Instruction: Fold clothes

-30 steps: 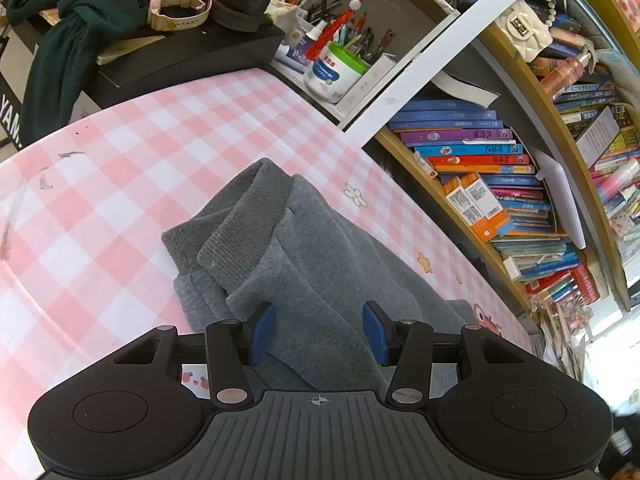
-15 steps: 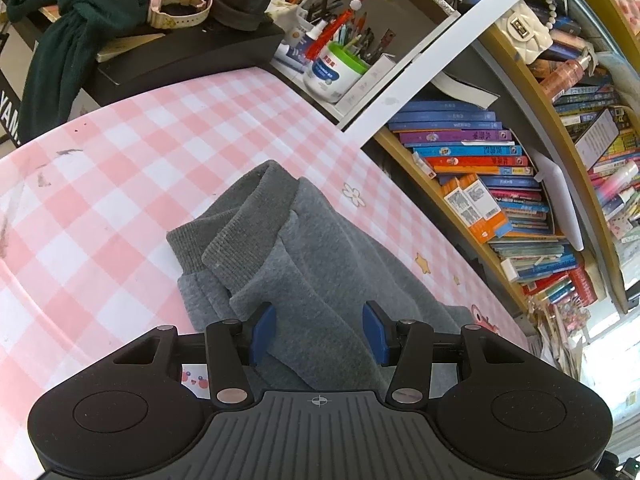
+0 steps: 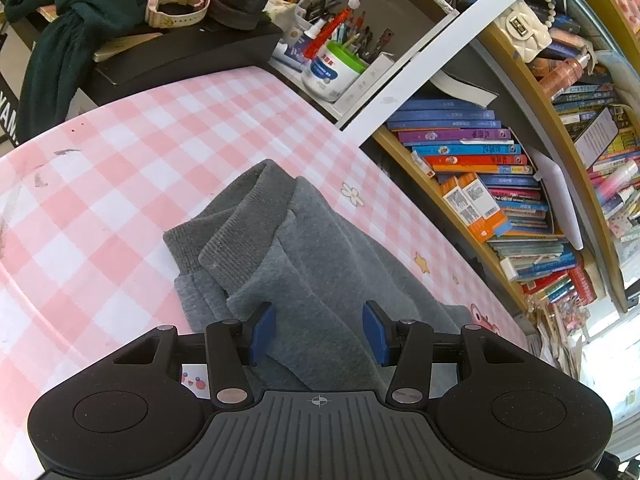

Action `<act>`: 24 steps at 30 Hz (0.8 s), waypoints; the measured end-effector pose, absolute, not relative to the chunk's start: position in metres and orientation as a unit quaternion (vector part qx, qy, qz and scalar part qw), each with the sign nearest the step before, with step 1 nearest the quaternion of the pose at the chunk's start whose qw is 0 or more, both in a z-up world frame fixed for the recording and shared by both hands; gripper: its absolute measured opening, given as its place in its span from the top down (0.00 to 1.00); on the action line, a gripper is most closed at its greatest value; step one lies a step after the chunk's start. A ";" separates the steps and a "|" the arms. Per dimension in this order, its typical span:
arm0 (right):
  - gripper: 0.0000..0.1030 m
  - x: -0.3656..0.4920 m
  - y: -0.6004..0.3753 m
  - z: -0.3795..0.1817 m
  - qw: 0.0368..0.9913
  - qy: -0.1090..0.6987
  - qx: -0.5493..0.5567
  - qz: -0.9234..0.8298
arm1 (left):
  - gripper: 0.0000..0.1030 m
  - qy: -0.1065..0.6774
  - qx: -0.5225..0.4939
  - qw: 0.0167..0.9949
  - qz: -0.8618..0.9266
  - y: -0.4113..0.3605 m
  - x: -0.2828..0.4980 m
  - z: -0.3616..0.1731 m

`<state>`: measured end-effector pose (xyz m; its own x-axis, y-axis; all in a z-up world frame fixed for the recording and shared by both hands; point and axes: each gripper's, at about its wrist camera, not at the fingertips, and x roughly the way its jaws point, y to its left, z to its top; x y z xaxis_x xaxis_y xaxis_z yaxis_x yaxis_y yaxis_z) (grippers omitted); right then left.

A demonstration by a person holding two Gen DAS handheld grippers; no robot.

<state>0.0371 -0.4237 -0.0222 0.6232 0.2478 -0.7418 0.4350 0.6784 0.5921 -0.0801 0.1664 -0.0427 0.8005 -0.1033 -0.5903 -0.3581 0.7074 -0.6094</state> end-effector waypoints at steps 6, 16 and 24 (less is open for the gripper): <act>0.86 0.038 -0.419 0.002 0.845 0.368 0.387 0.018 | 0.54 0.304 -0.376 0.872 0.072 0.167 -0.081 -0.042; 0.75 0.039 -0.426 -0.019 0.845 0.399 0.352 -0.048 | 0.54 0.301 -0.377 0.873 0.069 0.168 -0.083 -0.041; 0.68 0.032 -0.430 -0.026 0.837 0.402 0.364 -0.069 | 0.54 0.304 -0.375 0.873 0.067 0.166 -0.079 -0.042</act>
<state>0.0322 -0.4298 -0.0259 0.6669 0.1761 -0.7241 0.4087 0.7261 0.5530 -0.0791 0.1657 -0.0423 0.8058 -0.1108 -0.5817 -0.3457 0.7095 -0.6140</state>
